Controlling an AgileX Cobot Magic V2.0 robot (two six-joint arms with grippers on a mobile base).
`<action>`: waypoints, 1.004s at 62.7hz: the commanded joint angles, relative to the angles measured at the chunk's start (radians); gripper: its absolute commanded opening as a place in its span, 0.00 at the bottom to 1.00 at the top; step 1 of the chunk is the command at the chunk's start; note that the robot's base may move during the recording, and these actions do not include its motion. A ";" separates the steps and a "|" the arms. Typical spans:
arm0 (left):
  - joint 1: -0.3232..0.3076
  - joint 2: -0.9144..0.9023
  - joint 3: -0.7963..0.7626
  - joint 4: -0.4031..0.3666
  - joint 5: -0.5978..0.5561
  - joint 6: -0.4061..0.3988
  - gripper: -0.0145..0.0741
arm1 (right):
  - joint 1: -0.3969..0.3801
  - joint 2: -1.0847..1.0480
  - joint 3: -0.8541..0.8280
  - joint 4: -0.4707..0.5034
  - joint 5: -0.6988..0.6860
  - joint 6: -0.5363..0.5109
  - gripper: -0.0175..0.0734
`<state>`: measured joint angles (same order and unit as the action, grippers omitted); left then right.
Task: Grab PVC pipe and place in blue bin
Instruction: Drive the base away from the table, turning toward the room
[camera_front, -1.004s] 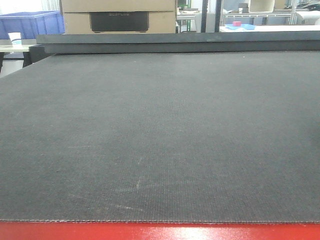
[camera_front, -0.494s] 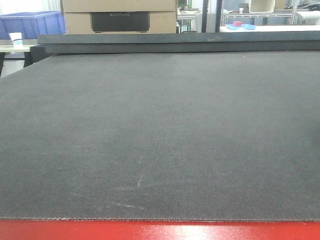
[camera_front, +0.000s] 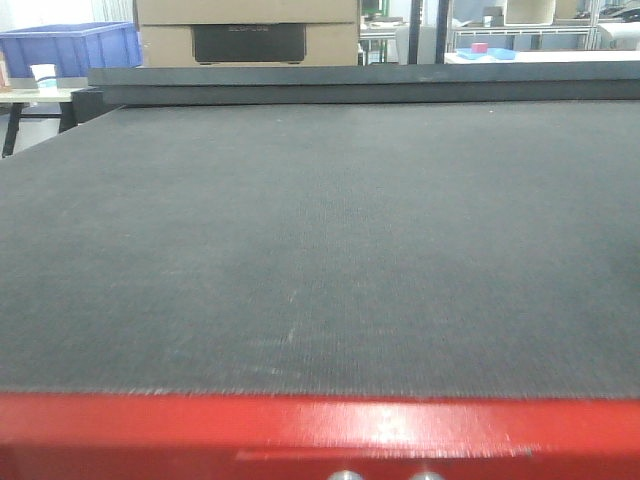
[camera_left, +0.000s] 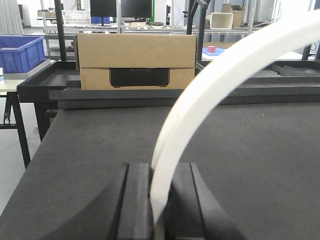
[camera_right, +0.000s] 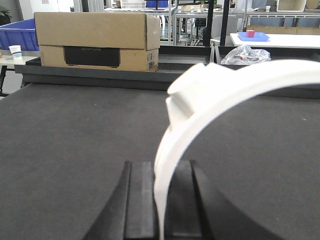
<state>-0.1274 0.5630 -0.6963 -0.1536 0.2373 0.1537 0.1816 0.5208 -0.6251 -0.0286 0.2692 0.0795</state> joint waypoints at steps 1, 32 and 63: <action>-0.007 -0.007 -0.002 -0.010 -0.024 0.000 0.04 | 0.001 -0.007 0.002 -0.014 -0.015 -0.002 0.01; -0.007 -0.007 -0.002 -0.010 -0.024 0.000 0.04 | 0.001 -0.007 0.002 -0.014 -0.015 -0.002 0.01; -0.007 -0.007 -0.002 -0.010 -0.024 0.000 0.04 | 0.001 -0.007 0.002 -0.014 -0.015 -0.002 0.01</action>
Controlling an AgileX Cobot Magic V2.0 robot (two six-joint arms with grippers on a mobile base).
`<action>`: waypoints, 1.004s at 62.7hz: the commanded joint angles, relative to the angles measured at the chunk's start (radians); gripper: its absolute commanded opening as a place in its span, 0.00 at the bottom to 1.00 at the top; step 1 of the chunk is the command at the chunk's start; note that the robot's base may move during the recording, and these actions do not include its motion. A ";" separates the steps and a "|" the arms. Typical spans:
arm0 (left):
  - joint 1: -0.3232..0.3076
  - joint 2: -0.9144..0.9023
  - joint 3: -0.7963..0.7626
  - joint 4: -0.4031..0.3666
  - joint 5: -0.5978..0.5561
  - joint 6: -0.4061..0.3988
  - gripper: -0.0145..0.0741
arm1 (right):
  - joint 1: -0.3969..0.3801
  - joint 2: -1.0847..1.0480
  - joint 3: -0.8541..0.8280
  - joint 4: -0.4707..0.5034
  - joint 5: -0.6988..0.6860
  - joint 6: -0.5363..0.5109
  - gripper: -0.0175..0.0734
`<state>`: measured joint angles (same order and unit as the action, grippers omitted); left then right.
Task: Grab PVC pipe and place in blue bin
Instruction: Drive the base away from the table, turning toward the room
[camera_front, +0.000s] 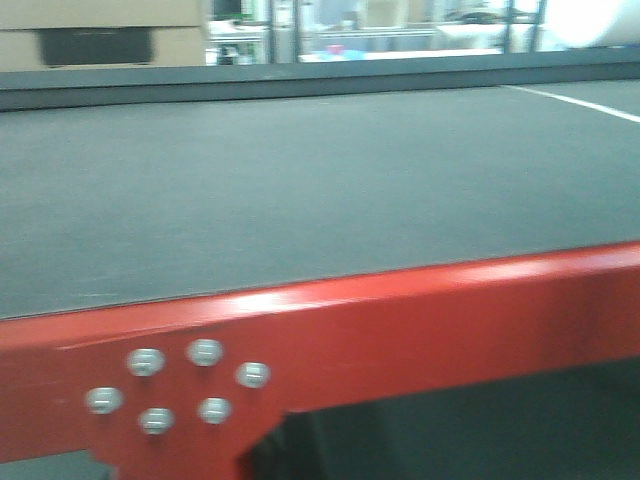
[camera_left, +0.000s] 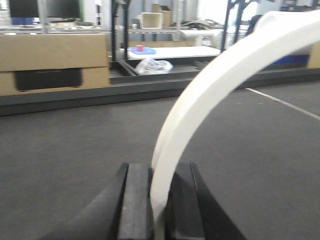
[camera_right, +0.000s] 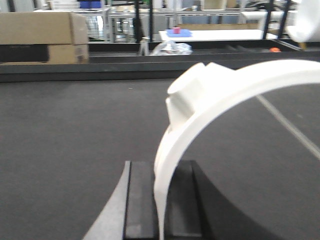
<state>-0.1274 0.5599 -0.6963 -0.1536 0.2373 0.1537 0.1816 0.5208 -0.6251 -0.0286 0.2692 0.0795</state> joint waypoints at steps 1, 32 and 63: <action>-0.007 -0.004 -0.002 -0.010 -0.024 0.000 0.04 | 0.001 -0.007 0.002 -0.014 -0.015 -0.002 0.01; -0.007 -0.004 -0.002 -0.010 -0.024 0.000 0.04 | 0.001 -0.007 0.002 -0.014 -0.015 -0.002 0.01; -0.007 -0.004 -0.002 -0.010 -0.024 0.000 0.04 | 0.001 -0.007 0.002 -0.014 -0.015 -0.002 0.01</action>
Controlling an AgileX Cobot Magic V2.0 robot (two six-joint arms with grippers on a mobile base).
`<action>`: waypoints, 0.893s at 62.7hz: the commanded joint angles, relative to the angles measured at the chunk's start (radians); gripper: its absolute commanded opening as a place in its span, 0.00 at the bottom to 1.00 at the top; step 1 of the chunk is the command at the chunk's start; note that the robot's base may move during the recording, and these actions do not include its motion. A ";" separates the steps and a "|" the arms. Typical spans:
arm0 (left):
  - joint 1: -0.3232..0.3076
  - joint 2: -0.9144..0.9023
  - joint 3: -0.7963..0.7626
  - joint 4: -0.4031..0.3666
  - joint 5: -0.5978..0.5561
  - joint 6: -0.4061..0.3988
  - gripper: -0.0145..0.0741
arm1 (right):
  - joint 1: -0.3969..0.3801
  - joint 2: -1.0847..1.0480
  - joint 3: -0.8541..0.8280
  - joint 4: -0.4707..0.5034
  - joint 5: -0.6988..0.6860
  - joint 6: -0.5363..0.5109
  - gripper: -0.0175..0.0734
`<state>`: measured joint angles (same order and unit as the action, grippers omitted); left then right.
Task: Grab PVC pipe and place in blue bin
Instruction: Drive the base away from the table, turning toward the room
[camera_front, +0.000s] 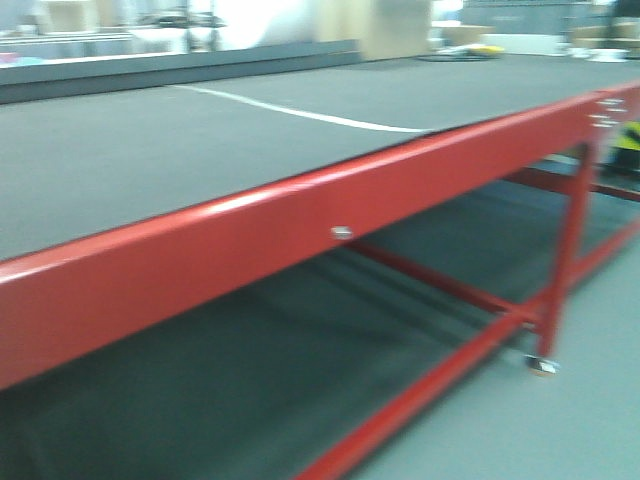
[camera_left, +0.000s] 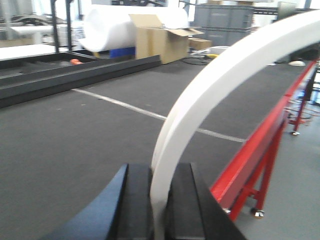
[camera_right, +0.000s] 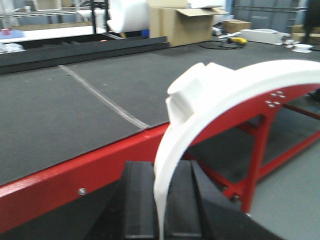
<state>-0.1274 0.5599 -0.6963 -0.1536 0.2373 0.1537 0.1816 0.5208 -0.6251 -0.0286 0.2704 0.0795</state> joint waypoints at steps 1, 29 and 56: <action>-0.007 -0.004 -0.002 -0.010 -0.024 0.000 0.04 | 0.001 -0.007 0.002 -0.014 -0.016 -0.002 0.01; -0.007 -0.004 -0.002 -0.010 -0.024 0.000 0.04 | 0.001 -0.007 0.002 -0.014 -0.016 -0.002 0.01; -0.007 -0.004 -0.002 -0.010 -0.024 0.000 0.04 | 0.001 -0.007 0.002 -0.014 -0.016 -0.002 0.01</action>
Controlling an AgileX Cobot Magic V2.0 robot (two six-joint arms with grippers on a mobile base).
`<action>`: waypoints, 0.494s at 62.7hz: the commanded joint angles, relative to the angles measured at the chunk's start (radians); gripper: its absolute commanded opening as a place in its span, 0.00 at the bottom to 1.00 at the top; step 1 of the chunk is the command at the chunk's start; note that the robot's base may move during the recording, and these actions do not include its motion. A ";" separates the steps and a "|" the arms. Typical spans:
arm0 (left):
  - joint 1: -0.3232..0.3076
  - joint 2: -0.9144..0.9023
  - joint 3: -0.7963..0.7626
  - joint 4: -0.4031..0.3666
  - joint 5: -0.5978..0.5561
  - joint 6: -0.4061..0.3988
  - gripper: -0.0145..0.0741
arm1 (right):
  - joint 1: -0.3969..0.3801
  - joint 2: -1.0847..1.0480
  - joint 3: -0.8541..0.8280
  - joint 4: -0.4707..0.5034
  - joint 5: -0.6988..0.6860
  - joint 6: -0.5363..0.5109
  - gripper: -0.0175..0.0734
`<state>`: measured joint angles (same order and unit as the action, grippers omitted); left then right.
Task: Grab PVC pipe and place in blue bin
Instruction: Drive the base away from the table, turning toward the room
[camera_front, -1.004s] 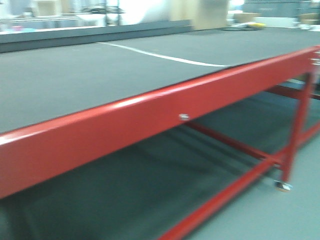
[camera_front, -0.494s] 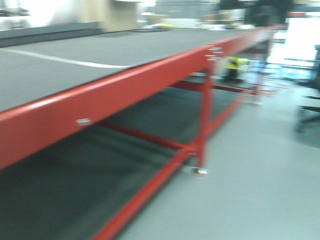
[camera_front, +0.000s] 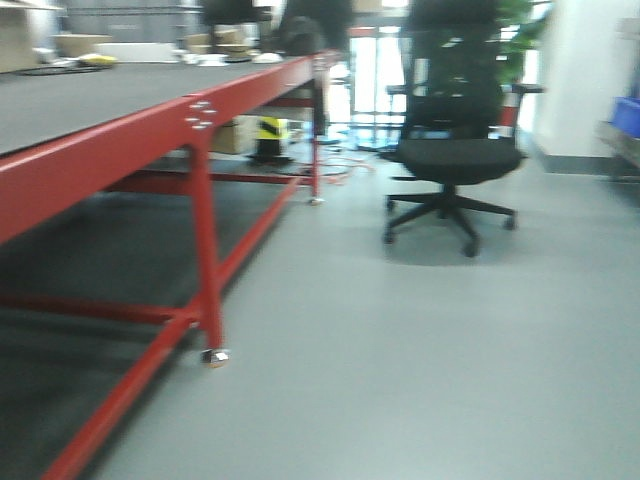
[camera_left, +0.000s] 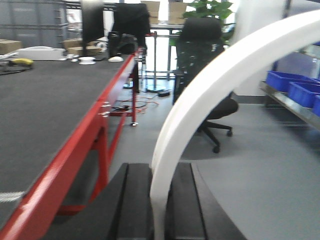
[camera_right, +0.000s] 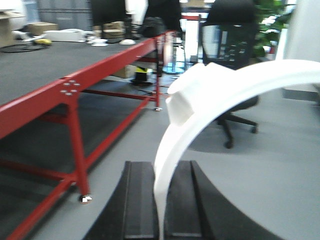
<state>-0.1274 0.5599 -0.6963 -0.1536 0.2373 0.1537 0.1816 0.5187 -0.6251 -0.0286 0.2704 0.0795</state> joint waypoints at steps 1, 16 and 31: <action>-0.007 -0.004 -0.002 -0.010 -0.024 0.000 0.04 | 0.001 -0.005 0.002 -0.014 -0.016 -0.002 0.01; -0.007 -0.004 -0.002 -0.010 -0.024 0.000 0.04 | 0.001 -0.005 0.002 -0.014 -0.016 -0.002 0.01; -0.007 -0.004 -0.002 -0.010 -0.024 0.000 0.04 | 0.001 -0.005 0.002 -0.014 -0.016 -0.002 0.01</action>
<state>-0.1274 0.5599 -0.6963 -0.1536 0.2373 0.1553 0.1816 0.5187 -0.6251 -0.0304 0.2704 0.0795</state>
